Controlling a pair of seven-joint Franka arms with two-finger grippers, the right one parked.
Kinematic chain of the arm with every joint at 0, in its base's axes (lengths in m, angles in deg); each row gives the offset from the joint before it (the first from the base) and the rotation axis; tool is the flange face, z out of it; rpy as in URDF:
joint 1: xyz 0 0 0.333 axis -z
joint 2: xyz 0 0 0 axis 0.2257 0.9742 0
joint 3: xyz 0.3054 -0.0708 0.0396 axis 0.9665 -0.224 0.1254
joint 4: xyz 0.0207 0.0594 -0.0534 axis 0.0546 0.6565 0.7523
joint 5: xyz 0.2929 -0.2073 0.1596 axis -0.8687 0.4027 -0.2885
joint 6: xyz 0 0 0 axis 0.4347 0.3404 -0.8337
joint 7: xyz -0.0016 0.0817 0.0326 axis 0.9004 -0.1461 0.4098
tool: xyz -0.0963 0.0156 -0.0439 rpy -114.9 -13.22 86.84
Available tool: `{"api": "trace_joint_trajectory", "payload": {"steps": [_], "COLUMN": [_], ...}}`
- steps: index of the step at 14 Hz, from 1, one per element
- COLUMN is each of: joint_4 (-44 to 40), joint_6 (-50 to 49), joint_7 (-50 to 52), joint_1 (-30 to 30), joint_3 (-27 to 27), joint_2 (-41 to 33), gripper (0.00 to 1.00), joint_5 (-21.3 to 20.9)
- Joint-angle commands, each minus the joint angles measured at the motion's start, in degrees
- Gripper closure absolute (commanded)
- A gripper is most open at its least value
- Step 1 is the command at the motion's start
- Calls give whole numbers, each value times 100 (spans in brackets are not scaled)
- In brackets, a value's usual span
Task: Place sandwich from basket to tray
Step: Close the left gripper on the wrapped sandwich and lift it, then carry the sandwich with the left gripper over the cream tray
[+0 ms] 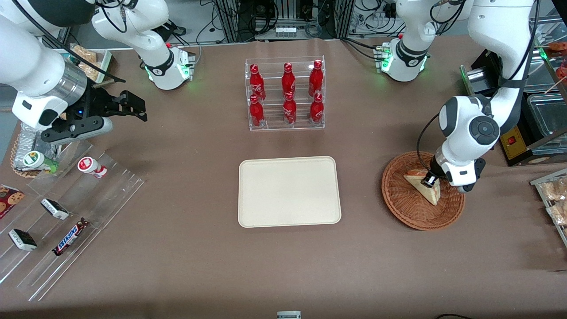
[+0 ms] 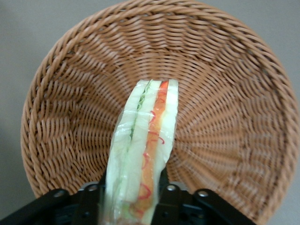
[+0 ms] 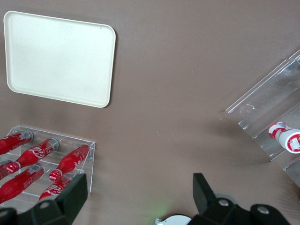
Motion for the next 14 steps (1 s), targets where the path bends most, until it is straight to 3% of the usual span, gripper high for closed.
{"api": "trace_joint_trajectory", "payload": {"steps": [1,4,10,14], "joint_4": [-986,-2374,-4511,-5007], "joint_6": [-1028,-1698,-1655,-1384], "joint_7": [-18,-133,208,228], "joint_1": [439,1274,2997,3683], "joint_3": [-19,-19,-2,25], "joint_2": [122,859,2537,3076], "gripper": [98,97,96,96], "joint_5": [17,60,-10,-237]}}
